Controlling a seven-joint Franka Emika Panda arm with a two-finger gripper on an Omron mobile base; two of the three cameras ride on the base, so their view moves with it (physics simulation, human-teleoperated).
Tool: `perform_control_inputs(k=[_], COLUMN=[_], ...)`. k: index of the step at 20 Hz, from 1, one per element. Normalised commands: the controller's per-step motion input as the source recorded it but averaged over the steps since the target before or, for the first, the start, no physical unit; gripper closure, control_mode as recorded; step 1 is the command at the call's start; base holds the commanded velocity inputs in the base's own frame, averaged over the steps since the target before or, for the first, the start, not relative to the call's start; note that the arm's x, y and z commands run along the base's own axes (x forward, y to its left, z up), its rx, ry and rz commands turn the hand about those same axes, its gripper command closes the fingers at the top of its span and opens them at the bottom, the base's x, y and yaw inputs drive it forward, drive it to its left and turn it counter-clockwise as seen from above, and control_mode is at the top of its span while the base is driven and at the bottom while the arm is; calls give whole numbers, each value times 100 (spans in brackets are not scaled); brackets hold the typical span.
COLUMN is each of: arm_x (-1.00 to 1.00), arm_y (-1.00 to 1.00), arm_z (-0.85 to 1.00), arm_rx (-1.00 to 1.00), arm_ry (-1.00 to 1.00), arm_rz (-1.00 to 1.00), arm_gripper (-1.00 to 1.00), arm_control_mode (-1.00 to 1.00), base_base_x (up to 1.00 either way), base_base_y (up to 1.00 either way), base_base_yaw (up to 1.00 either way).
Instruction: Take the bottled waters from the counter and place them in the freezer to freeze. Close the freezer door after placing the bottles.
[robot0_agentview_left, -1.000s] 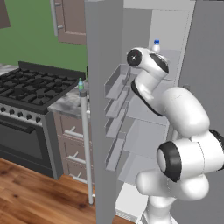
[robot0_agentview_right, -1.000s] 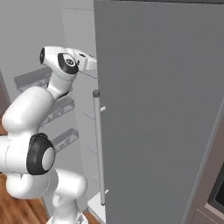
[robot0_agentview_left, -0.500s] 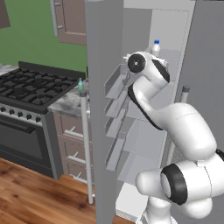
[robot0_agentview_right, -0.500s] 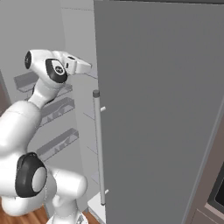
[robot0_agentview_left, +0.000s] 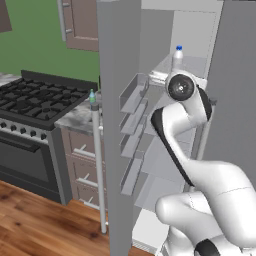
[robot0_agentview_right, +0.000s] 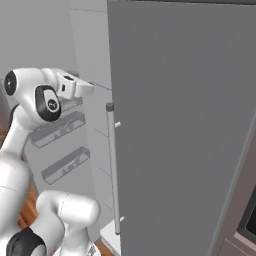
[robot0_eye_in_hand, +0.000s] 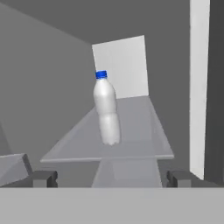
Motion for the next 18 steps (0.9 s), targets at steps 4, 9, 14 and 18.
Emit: perform_control_inputs(k=[4,9,14,18], arm_x=[-98,-96,-65,-7], arm_y=[13,13,5,0], arm_z=[21,7,0,-10], arm_rx=[11,16,25,27], arm_ry=[1,8,17,37], arm_rz=[9,5,6,16], arm_gripper=[-100,-100,-100,-100], arm_control_mode=[-100,-100,-100,-100], base_base_x=[0,0,0,0], base_base_y=[0,0,0,0], base_base_yaw=[0,0,0,0])
